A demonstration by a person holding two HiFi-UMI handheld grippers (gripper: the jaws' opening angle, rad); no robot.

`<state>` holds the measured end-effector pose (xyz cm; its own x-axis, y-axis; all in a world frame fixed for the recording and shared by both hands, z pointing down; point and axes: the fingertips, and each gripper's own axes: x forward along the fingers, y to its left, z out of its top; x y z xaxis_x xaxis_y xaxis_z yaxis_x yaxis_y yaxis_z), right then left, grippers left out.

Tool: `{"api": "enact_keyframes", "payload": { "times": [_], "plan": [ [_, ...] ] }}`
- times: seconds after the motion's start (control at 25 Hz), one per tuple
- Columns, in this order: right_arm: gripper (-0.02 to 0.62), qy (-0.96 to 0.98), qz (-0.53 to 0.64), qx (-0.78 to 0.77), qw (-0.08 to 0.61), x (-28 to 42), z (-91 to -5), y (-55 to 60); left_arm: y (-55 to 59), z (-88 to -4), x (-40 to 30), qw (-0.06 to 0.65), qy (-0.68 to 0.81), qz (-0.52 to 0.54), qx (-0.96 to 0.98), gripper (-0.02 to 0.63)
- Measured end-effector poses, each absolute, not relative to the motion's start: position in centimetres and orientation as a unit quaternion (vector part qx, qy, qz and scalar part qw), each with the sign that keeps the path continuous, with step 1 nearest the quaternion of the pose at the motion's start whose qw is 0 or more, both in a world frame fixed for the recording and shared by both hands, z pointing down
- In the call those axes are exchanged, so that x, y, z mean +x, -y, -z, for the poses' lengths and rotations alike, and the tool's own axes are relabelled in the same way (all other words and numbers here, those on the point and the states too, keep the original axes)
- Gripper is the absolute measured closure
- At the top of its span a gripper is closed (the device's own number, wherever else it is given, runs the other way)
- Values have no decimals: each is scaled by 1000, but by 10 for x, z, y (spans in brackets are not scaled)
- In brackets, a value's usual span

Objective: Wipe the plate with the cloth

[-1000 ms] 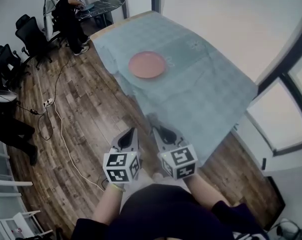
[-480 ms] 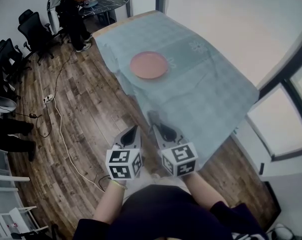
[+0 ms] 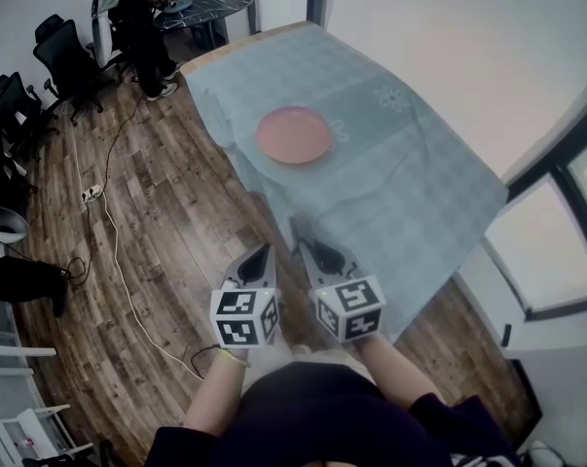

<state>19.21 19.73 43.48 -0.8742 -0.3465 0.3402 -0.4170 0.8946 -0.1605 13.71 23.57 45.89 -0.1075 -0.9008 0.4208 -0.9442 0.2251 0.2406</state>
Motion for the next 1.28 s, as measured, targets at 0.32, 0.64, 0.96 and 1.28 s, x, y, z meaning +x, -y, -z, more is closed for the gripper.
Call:
{"api": "enact_keyframes", "payload": {
  "times": [0.32,0.64,0.96,1.28],
  "plan": [
    [561,950,-125,244,147,148,-440,-144,-186,-469,83,251,723,-54,641,592],
    [561,935,-131,291,154,95,-446,-92,-129,-475,21,260,694,-71,668,592],
    [561,919,-142,335,151,44,-448,-46,-76,-482,-32,267,658,-95,698,592],
    [561,900,-147,384,146,8,-456,-3,-29,-491,-73,265,621,-114,729,592]
  ]
}}
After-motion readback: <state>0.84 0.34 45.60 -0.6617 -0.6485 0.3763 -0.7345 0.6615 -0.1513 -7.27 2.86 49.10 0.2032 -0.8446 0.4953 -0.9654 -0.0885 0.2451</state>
